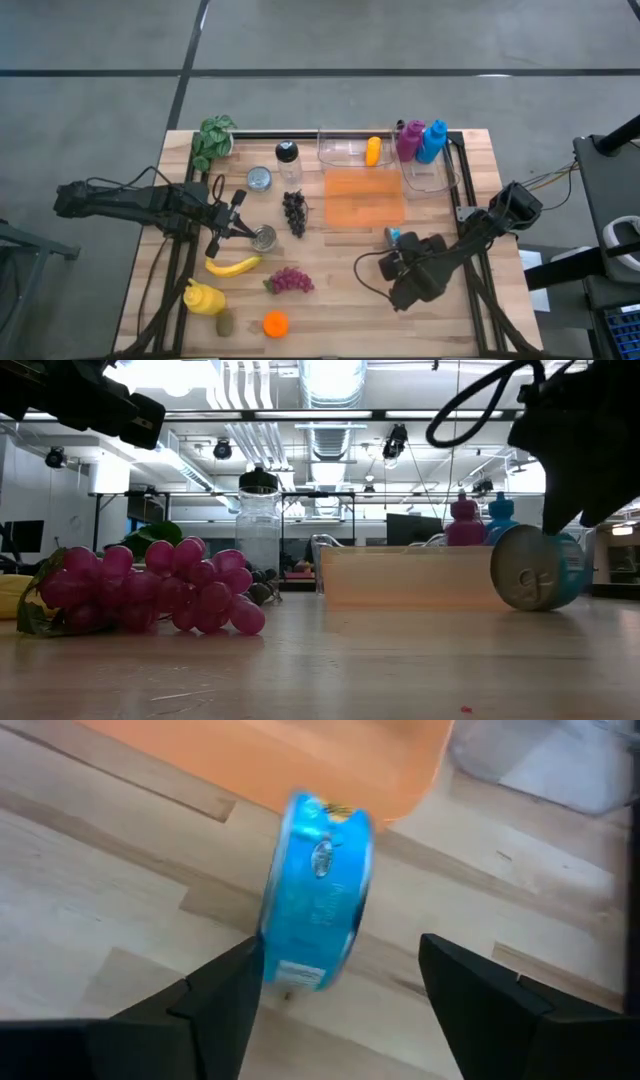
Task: Pick & Place Food Item
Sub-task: Put the blue and yellow tuna can into the orange bin
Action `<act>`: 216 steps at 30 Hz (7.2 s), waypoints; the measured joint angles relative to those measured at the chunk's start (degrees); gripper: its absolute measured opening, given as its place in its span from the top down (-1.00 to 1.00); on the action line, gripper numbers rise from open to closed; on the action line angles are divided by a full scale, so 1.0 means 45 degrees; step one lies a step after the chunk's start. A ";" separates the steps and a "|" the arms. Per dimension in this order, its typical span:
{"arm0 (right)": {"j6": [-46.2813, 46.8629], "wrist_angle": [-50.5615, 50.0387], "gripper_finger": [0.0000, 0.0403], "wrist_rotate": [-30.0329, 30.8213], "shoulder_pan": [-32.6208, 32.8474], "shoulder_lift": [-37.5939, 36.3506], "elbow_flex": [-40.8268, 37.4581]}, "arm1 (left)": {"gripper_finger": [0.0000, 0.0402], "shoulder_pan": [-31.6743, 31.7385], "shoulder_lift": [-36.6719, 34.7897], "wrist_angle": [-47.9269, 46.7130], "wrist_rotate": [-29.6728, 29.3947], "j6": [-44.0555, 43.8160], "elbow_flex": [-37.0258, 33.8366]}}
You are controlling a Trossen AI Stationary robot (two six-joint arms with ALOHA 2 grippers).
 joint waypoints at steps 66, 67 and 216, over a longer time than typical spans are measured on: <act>0.2303 0.2906 0.36 0.1307 -0.1185 0.0097 -0.2187 | 0.97 -0.0001 0.0000 -0.0091 0.0000 0.0000 0.0000; 0.2306 0.2915 0.36 0.1312 -0.1185 0.0097 -0.2199 | 0.97 0.0002 0.0000 -0.0091 0.0003 0.0000 0.0000; -0.5497 0.2506 0.36 -0.0151 -0.8952 -0.0146 0.0604 | 0.97 -0.0001 -0.0005 -0.0820 0.0000 0.0000 0.0000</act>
